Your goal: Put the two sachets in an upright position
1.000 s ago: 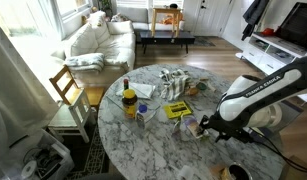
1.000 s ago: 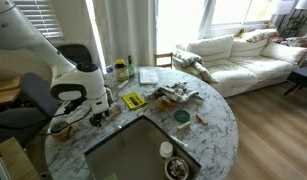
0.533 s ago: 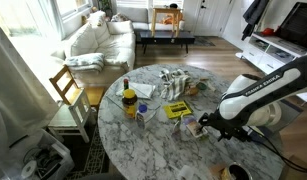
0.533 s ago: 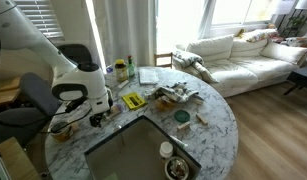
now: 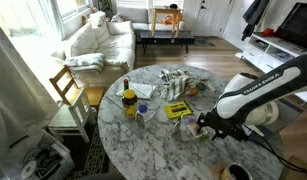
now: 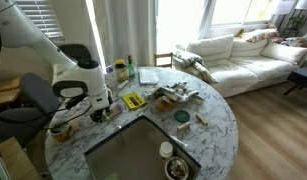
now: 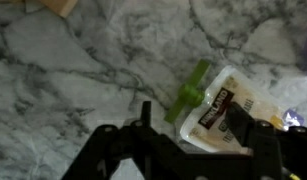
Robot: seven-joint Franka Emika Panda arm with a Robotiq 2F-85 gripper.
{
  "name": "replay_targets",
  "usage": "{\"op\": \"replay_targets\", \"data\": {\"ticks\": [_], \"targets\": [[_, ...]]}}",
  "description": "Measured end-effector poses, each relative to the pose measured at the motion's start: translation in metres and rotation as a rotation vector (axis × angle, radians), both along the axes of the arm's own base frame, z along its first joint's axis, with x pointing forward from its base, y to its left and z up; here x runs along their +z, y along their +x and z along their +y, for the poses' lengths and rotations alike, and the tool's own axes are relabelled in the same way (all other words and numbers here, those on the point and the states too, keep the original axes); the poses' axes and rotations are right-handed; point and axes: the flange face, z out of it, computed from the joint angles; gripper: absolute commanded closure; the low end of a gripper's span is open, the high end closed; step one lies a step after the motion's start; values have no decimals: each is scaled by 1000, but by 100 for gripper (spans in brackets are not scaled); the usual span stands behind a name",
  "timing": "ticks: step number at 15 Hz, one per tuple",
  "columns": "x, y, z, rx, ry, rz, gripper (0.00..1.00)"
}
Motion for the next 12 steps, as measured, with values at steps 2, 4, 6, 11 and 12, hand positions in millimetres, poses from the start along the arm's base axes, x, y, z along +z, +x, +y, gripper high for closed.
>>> {"op": "replay_targets", "data": {"ticks": [2, 4, 6, 11, 12], "targets": [[0, 0, 3, 5, 4, 2, 65], [0, 0, 3, 2, 4, 3, 70], [0, 1, 2, -10, 5, 2, 73], [1, 1, 1, -32, 6, 4, 92], [1, 1, 0, -37, 6, 5, 93]]}}
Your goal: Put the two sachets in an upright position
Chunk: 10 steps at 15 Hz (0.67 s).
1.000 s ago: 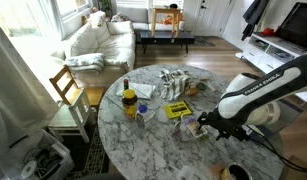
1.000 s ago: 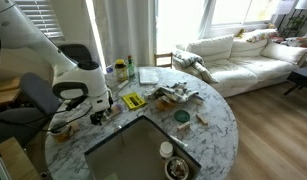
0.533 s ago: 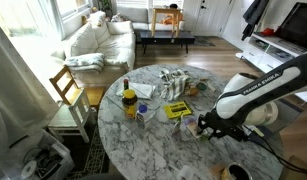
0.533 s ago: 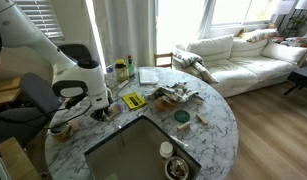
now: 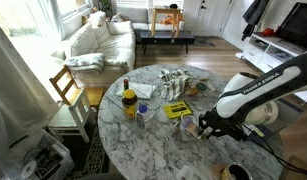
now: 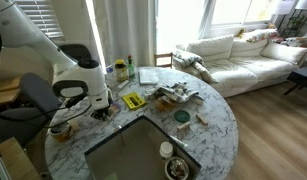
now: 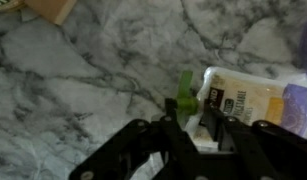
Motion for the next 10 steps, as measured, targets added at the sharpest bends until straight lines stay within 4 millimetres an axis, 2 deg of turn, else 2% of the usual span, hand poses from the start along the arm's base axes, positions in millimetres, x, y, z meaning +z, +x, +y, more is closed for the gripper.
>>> {"op": "replay_targets", "data": {"ticks": [1, 2, 10], "targets": [[1, 0, -1, -7, -1, -1, 96], [2, 0, -4, -15, -3, -2, 94], [6, 2, -25, 1, -93, 38, 94]]}}
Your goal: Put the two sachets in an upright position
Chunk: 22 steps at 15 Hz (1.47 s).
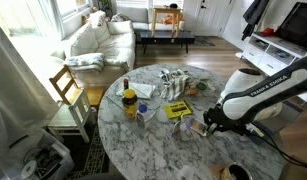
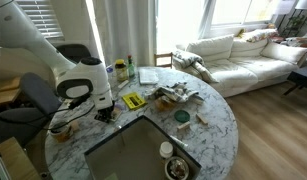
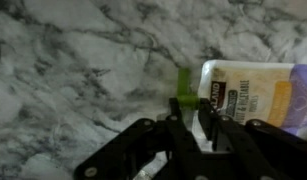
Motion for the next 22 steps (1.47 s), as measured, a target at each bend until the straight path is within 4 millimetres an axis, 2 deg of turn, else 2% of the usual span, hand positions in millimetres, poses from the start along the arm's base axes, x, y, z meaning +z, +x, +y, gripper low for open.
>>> {"op": "replay_targets", "data": {"ticks": [6, 12, 16, 22], "targets": [[13, 4, -1, 54, -81, 49, 94], [52, 8, 9, 154, -210, 127, 94], [76, 11, 25, 230, -280, 203, 94], [90, 17, 53, 324, -352, 291, 94]]}}
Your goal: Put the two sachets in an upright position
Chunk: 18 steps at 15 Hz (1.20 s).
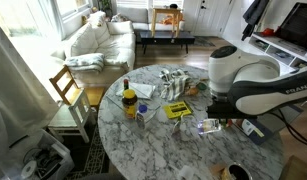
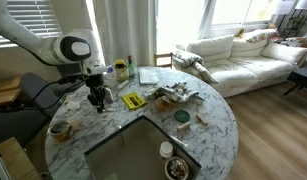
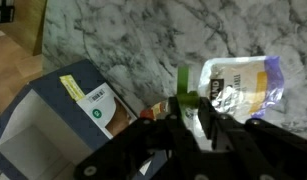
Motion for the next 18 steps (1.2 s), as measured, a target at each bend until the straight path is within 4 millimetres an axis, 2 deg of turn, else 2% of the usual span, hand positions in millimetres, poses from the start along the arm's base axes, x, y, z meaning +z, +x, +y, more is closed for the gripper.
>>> {"op": "replay_targets", "data": {"ticks": [7, 13, 18], "targets": [[10, 4, 19, 128, -204, 161, 94], [-23, 1, 45, 258, -350, 301, 94], [-33, 7, 58, 333, -453, 345, 94]]}}
